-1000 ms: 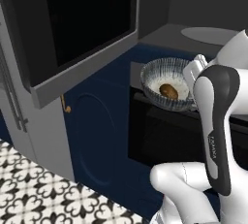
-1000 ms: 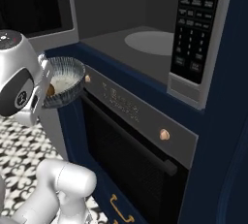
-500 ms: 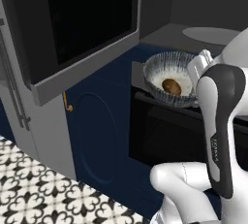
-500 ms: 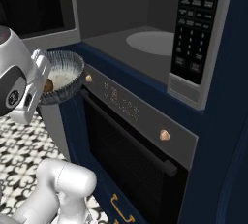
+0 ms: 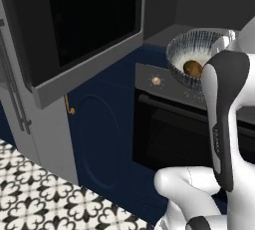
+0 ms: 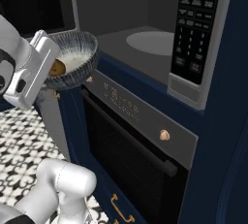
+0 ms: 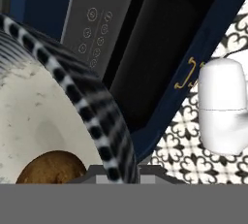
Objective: Pick the mushroom from the sink and place it in the bowl. Then pick the bowl and place it in the microwave. Then close the microwave door and press the start button.
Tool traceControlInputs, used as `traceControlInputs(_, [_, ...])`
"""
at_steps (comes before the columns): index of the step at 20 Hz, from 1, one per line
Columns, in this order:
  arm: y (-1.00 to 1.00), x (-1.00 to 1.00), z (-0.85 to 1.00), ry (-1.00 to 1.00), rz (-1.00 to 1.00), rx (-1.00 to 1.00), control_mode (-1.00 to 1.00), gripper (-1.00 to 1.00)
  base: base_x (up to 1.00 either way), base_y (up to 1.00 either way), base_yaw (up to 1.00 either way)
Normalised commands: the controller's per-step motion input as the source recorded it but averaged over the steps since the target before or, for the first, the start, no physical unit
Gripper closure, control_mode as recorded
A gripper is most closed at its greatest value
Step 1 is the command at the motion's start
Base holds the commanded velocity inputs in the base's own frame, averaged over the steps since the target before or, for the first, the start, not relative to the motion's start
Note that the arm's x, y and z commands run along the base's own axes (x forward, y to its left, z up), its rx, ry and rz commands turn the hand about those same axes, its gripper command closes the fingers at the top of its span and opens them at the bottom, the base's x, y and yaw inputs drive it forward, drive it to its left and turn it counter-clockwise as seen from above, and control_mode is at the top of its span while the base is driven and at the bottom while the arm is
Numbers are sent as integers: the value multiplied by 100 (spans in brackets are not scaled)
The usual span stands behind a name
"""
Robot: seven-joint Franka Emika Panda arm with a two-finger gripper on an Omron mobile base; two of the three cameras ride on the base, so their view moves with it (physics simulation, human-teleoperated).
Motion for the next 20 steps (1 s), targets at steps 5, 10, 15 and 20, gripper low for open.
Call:
traceControlInputs(5, [-35, 34, 39, -10, -11, -2, -100, 100, 0, 0, 0])
traceControlInputs(10, [-46, 54, 24, -10, -4, 0, -100, 100, 0, 0, 0])
traceControlInputs(15, [-45, 72, 28, -1, 0, 1, -100, 100, 0, 0, 0])
traceControlInputs(20, [-53, 77, 13, 0, 0, 3, -100, 100, 0, 0, 0])
